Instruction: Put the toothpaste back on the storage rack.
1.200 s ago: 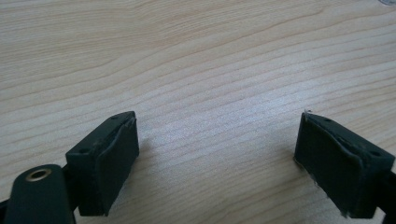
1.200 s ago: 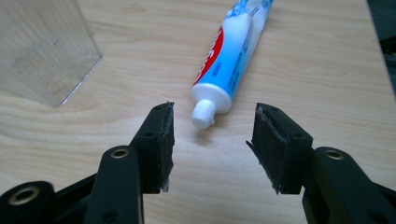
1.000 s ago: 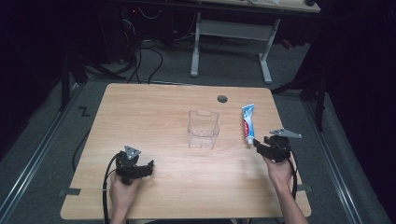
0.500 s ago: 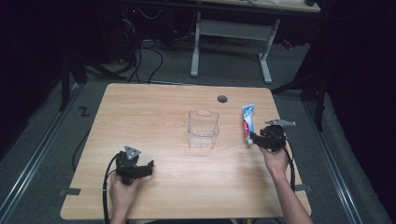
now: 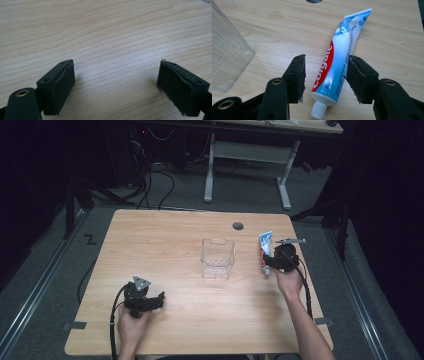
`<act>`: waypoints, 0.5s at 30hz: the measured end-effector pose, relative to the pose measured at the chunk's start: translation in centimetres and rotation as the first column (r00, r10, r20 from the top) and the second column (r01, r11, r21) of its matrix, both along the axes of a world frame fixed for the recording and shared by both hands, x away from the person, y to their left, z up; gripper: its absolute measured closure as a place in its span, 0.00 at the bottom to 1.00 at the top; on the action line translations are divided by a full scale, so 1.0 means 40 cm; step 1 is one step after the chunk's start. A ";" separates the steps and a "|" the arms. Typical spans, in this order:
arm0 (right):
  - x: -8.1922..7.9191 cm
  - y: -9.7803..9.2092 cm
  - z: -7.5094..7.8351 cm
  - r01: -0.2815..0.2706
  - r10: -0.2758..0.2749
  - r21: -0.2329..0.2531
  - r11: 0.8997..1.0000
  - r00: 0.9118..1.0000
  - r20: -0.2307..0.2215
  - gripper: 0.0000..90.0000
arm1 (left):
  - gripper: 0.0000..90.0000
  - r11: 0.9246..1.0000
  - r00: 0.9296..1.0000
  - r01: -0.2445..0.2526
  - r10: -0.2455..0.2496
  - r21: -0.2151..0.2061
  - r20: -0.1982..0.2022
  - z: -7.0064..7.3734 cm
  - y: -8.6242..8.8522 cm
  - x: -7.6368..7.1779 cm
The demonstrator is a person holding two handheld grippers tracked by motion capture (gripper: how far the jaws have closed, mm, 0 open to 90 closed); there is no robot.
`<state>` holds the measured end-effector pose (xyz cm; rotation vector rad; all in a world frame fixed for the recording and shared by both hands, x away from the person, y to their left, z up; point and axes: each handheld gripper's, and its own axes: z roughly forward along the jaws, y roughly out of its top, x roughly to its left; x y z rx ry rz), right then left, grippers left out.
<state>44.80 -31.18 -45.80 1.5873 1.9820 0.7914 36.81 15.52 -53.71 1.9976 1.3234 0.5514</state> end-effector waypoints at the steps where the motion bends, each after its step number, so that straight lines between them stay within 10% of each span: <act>1: 0.006 0.003 -0.002 0.006 -0.006 -0.004 1.000 1.000 -0.003 0.55 | 0.17 1.000 1.000 0.000 0.000 -0.001 0.001 0.000 0.000 0.000; 15: 0.076 0.031 0.013 0.005 -0.006 -0.031 1.000 1.000 -0.022 0.54 | 0.17 1.000 1.000 -0.002 0.002 0.000 0.000 0.000 -0.001 0.000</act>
